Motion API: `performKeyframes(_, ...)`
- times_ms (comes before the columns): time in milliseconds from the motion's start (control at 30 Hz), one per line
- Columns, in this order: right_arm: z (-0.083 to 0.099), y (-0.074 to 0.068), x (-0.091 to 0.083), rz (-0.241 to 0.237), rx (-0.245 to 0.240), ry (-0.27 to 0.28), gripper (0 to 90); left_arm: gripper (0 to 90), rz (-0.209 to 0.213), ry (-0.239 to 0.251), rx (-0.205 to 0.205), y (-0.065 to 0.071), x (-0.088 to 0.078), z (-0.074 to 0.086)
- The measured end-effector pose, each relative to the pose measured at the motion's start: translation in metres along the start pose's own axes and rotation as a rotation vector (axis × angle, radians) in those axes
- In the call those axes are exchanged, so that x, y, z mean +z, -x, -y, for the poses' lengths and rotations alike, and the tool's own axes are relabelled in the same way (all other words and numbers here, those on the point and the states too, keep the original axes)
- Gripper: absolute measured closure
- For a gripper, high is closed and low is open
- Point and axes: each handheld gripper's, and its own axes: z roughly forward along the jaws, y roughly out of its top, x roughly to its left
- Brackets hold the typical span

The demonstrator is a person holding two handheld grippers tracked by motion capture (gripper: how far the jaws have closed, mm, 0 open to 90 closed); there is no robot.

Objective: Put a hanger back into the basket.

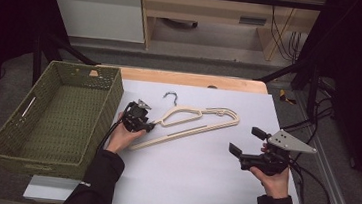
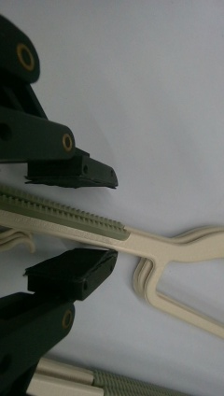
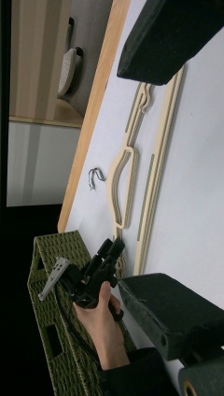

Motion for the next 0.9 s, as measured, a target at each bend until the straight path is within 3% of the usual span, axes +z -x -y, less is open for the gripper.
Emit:
performKeyframes(100,0.0,0.0,0.0,0.0,-0.001,-0.001,2.8,68.9,0.007,-0.009,0.012,0.0,-0.002,-0.001)
performKeyframes(333,0.0,0.0,0.001,0.0,-0.002,-0.006,2.8,72.6,0.019,-0.036,0.062,0.003,-0.006,-0.001)
performKeyframes(433,0.001,0.0,0.001,0.0,-0.001,-0.007,2.8,74.8,0.004,-0.041,0.09,0.006,-0.01,-0.002)
performKeyframes(500,0.001,0.0,0.001,0.0,-0.004,-0.008,2.8,78.0,0.023,-0.05,0.092,0.007,-0.014,-0.003)
performKeyframes(567,0.001,-0.001,0.002,0.0,-0.003,-0.01,2.8,78.9,0.001,-0.043,0.071,0.009,-0.018,-0.004)
performKeyframes(633,0.001,-0.001,0.002,-0.003,-0.004,-0.015,2.8,79.2,0.016,-0.045,0.073,0.008,-0.021,-0.004)
performKeyframes(900,0.002,-0.002,0.004,-0.011,0.001,-0.021,3.7,79.4,0.01,0.007,0.069,0.022,-0.04,-0.004)
